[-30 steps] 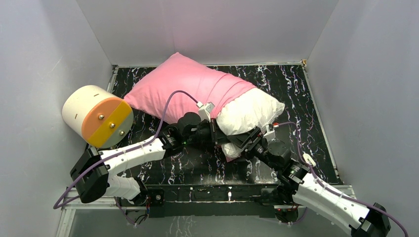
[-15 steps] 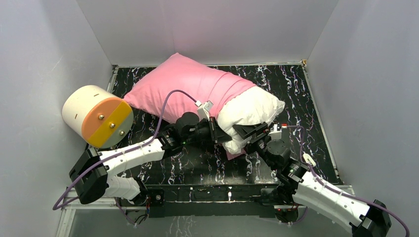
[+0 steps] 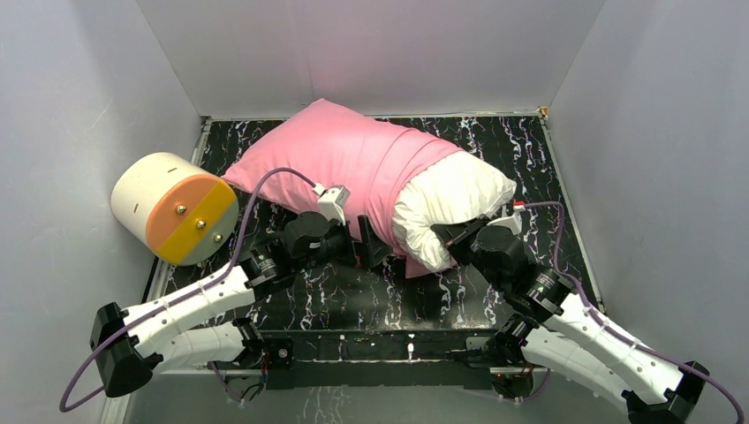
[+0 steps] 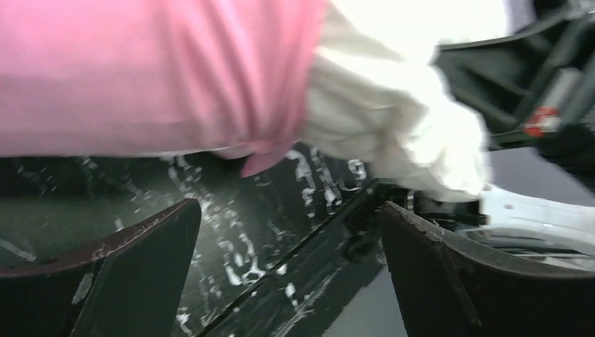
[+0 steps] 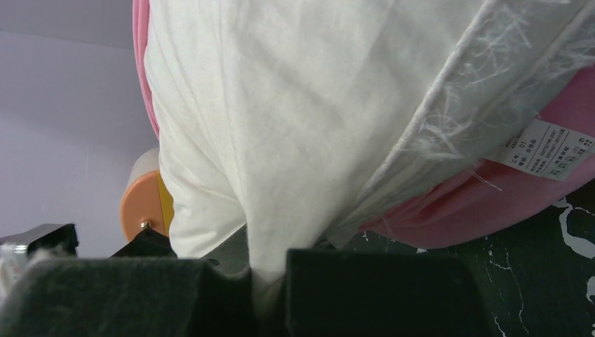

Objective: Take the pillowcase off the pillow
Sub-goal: Remove the pillow from the pillowcase.

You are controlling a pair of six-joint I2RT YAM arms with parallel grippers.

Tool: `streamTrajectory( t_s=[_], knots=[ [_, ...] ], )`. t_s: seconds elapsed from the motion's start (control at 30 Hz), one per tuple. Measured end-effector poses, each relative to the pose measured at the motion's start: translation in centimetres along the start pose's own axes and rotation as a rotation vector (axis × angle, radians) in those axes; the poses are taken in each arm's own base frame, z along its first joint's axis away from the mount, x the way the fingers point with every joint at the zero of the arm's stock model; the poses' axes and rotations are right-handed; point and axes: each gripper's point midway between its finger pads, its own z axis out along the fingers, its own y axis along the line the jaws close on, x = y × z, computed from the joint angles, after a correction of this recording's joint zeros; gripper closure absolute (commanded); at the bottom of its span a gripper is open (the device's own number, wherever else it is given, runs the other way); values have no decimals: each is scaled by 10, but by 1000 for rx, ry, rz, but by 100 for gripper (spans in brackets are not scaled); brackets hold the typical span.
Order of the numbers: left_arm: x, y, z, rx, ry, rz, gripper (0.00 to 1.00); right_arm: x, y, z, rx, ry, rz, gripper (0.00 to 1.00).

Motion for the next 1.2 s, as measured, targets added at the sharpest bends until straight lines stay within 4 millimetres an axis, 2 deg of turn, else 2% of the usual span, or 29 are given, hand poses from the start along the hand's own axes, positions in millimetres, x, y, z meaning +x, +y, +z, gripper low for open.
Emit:
streamTrajectory(
  t_s=[0.03, 0.23, 0.3, 0.43, 0.47, 0.53, 0.67, 0.87, 1.2],
  knots=[
    [9, 16, 0, -49, 4, 1, 2, 1, -2, -2, 2, 7, 7, 100],
    [48, 59, 24, -160, 77, -6, 2, 9, -1, -2, 3, 52, 17, 100],
    [50, 63, 33, -170, 73, -4, 2, 13, 0, -1, 6, 67, 19, 100],
    [41, 56, 46, -137, 31, 1, 3, 18, 0, -1, 6, 94, 19, 100],
    [38, 54, 50, -135, 26, 4, 9, 18, 0, -1, 6, 97, 20, 100],
    [34, 54, 55, -150, 22, 10, 29, 18, 0, -1, 5, 96, 21, 100],
    [26, 67, 60, -239, 1, 26, 68, 15, 1, -4, 4, 89, 27, 100],
    [16, 88, 56, -322, -31, 47, 100, 9, 3, -15, 12, 87, 29, 100],
    [-3, 99, 41, -352, -49, 100, 100, -8, -3, -43, 15, 54, 53, 100]
  ],
)
